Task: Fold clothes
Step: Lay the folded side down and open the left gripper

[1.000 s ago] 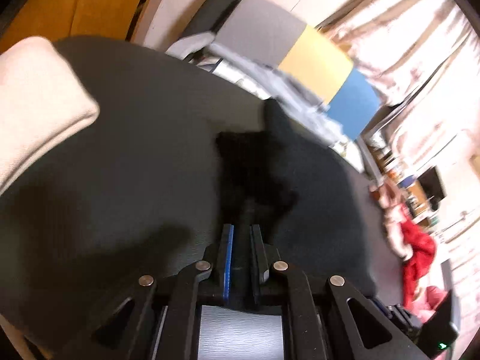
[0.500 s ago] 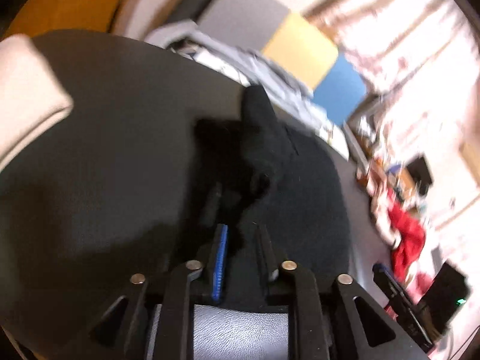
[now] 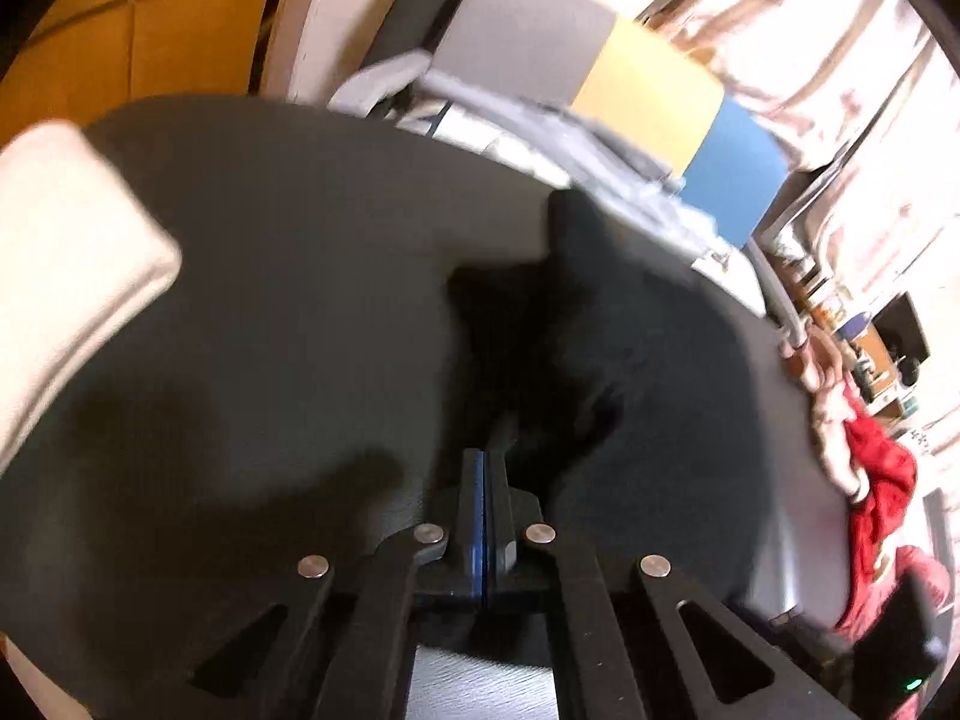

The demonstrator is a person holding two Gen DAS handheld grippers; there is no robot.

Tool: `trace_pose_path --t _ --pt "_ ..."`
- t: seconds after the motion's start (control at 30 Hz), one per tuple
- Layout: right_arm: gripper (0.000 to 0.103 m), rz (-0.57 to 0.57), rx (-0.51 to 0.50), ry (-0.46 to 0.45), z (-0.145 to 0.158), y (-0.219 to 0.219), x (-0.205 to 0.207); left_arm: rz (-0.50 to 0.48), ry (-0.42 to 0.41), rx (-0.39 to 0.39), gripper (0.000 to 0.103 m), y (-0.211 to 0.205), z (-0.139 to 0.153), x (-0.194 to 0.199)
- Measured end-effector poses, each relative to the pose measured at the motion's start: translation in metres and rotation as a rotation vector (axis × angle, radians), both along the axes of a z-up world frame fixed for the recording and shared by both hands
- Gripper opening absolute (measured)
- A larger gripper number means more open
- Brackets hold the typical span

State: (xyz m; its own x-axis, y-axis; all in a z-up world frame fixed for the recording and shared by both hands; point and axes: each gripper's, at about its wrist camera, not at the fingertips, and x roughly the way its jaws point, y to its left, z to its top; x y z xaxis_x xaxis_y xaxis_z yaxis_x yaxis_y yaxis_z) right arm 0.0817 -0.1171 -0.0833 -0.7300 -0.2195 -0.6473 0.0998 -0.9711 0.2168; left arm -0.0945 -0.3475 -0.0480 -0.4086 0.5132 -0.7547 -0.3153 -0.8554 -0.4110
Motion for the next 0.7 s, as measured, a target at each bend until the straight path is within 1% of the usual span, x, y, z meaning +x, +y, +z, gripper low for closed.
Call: trace_pose_path --t 0.07,0.1,0.13,0.17,0.2,0.23,0.27,0.3,0.33,0.37,0.4,0.43,0.47,0.5,0.53,0.63,0.67,0.7 --pt "0.025 -0.018 -0.021 0.023 0.007 0.004 0.001 0.005 -0.058 0.088 0.000 -0.015 -0.012 0.004" --pt "0.025 -0.028 -0.032 0.035 0.011 0.006 0.001 0.009 -0.077 0.142 0.001 -0.020 -0.014 0.006" --pt "0.025 -0.037 -0.042 0.047 0.014 0.008 0.001 0.004 -0.080 0.179 0.004 -0.021 -0.014 0.009" --pt "0.025 -0.061 -0.048 0.065 0.019 0.013 0.000 -0.016 -0.064 0.173 0.007 -0.015 -0.011 0.011" --pt "0.025 -0.092 -0.043 0.085 0.024 0.018 -0.005 -0.037 -0.047 0.163 0.018 -0.009 -0.008 0.014" --pt "0.025 -0.118 -0.033 0.101 0.027 0.023 -0.010 -0.059 -0.019 0.126 0.037 0.000 -0.005 0.015" --pt "0.025 -0.135 -0.014 0.112 0.030 0.027 -0.017 -0.081 0.011 0.087 0.051 0.008 -0.002 0.017" --pt "0.025 -0.142 0.013 0.119 0.032 0.030 -0.025 -0.097 0.046 0.042 0.075 0.019 0.000 0.018" --pt "0.025 -0.139 0.038 0.122 0.034 0.031 -0.035 -0.105 0.081 0.009 0.080 0.026 0.000 0.018" --pt "0.025 -0.125 0.059 0.122 0.036 0.031 -0.047 -0.112 0.115 -0.024 0.080 0.032 0.000 0.017" --pt "0.025 -0.111 0.081 0.123 0.037 0.031 -0.058 -0.095 0.133 -0.091 0.071 0.036 -0.003 0.014" --pt "0.025 -0.095 0.103 0.115 0.038 0.031 -0.072 -0.075 0.149 -0.162 0.038 0.041 -0.007 0.010" --pt "0.025 -0.075 0.122 0.091 0.037 0.028 -0.089 -0.073 0.125 -0.183 0.026 0.039 -0.012 0.006" --pt "0.025 -0.058 0.131 0.065 0.036 0.025 -0.101 -0.062 0.090 -0.155 0.020 0.033 -0.016 0.003" --pt "0.025 -0.049 0.130 0.042 0.034 0.023 -0.111 -0.050 0.055 -0.123 0.019 0.027 -0.020 0.000" --pt "0.025 -0.024 0.177 -0.066 0.014 0.009 -0.142 -0.031 0.070 -0.135 0.017 0.013 -0.026 0.003" --pt "0.025 -0.021 0.206 -0.075 0.010 0.004 -0.148 -0.025 0.077 -0.140 0.017 0.009 -0.027 0.005" --pt "0.025 -0.026 0.218 -0.061 0.009 0.001 -0.150 -0.023 0.077 -0.132 0.017 0.004 -0.029 0.006"
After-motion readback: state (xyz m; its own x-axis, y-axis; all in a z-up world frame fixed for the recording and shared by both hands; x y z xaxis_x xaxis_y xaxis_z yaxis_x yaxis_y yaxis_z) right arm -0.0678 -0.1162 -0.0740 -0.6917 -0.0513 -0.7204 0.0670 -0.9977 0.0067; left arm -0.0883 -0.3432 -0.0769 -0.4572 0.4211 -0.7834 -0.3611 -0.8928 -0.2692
